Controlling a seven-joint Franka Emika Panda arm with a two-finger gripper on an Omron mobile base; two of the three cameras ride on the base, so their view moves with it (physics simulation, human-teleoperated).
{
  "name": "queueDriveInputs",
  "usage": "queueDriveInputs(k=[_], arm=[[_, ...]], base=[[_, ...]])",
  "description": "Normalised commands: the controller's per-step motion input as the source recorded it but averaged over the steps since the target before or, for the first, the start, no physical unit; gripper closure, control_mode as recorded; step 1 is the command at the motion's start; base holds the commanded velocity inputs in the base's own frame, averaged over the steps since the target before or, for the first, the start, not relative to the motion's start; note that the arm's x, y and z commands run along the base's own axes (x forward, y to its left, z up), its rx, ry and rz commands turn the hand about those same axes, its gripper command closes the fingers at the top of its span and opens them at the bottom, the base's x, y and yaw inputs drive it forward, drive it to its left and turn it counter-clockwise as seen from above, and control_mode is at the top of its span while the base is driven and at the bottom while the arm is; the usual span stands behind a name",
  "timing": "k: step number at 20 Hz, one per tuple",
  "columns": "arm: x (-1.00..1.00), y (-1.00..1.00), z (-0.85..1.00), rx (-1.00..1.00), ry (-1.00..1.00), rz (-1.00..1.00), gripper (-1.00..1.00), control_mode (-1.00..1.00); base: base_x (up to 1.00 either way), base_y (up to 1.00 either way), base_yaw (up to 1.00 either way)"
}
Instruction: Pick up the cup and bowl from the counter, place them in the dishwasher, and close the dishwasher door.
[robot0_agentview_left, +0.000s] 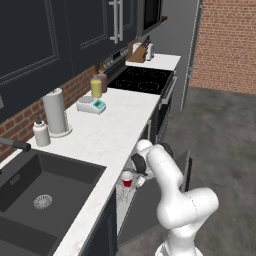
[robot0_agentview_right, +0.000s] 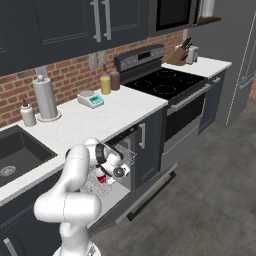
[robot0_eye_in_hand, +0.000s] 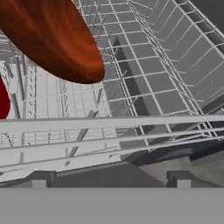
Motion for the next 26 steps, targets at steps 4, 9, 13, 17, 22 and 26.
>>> queueDriveInputs(k=[4, 9, 13, 17, 22, 26], arm=[[0.04, 0.08, 0.45, 0.11, -0.06, 0.0, -1.0, -1.0], [-0.37, -0.45, 0.48, 0.0, -0.01, 0.0, -1.0, -1.0], [-0.84, -0.98, 0.58, 0.0, 0.01, 0.0, -1.0, -1.0], [-1.0, -1.0, 0.53, 0.0, 0.0, 0.0, -1.0, -1.0], [-1.0, -1.0, 0.53, 0.0, 0.0, 0.0, -1.0, -1.0], [-0.99, -0.81, 0.92, 0.0, 0.0, 0.0, -1.0, -1.0]], base=[[0.0, 0.0, 0.0], [0.0, 0.0, 0.0], [0.0, 0.0, 0.0], [0.0, 0.0, 0.0], [0.0, 0.0, 0.0], [0.0, 0.0, 0.0]])
